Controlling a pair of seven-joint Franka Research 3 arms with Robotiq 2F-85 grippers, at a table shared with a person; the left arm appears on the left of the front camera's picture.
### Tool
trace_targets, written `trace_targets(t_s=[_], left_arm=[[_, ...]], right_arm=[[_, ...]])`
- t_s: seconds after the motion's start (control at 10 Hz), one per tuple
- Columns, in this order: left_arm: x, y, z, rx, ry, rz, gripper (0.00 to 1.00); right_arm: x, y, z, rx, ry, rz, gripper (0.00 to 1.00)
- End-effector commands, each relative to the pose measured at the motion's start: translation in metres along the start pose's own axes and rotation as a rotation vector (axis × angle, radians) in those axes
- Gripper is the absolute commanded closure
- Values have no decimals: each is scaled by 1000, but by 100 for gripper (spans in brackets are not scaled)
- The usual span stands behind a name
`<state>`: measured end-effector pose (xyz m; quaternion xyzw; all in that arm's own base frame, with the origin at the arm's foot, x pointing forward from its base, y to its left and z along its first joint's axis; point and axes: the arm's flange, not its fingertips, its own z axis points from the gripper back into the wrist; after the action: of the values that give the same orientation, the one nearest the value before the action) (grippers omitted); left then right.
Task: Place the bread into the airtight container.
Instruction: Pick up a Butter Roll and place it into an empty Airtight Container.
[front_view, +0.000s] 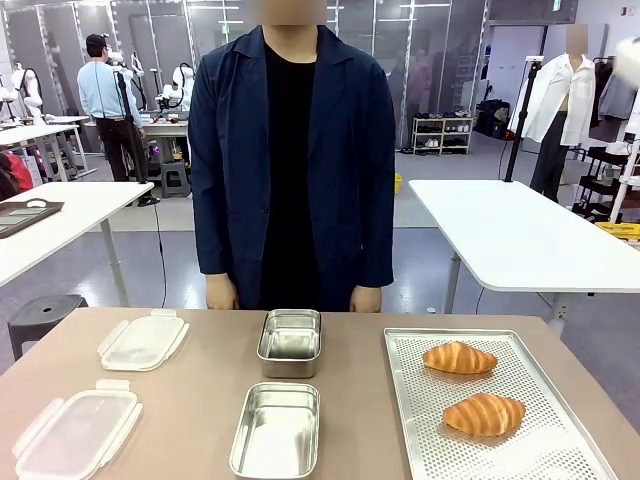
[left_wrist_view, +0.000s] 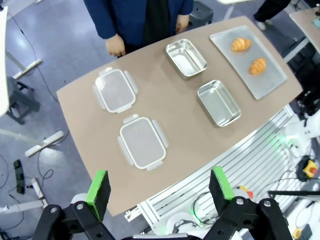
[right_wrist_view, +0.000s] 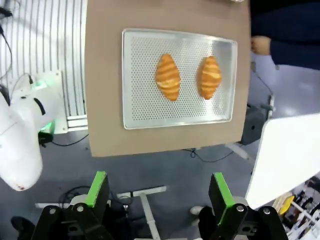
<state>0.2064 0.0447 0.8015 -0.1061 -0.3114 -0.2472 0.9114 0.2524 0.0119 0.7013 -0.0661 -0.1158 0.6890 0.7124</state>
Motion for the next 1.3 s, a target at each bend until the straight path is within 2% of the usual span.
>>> trace_targets(t_s=[0.0,0.5,0.6,0.7,0.8,0.9,1.0,1.2], left_arm=[[2,-2,3,-10,5,-9,0],[2,-2,3,-10,5,-9,0],[2,-2,3,-10,5,-9,0],[2,-2,3,-10,5,-9,0],[2,-2,3,-10,5,-9,0],[2,-2,3,-10,5,-9,0],[2,-2,3,-10,5,-9,0],[2,-2,3,-10,5,-9,0]], right_arm=[[1,-12,-43,51,-1,48,0],[11,-28,-185,77,-136,-82,0],[15,-33,-212,78,-69,-86,0],[20,-36,-233,91,-95,-98,0],[24,-37,-254,76,-60,-103,0],[29,-37,-271,103,-73,-90,0],[33,-36,-284,103,-29,-69,0],[38,-35,-305,119,-12,-53,0]])
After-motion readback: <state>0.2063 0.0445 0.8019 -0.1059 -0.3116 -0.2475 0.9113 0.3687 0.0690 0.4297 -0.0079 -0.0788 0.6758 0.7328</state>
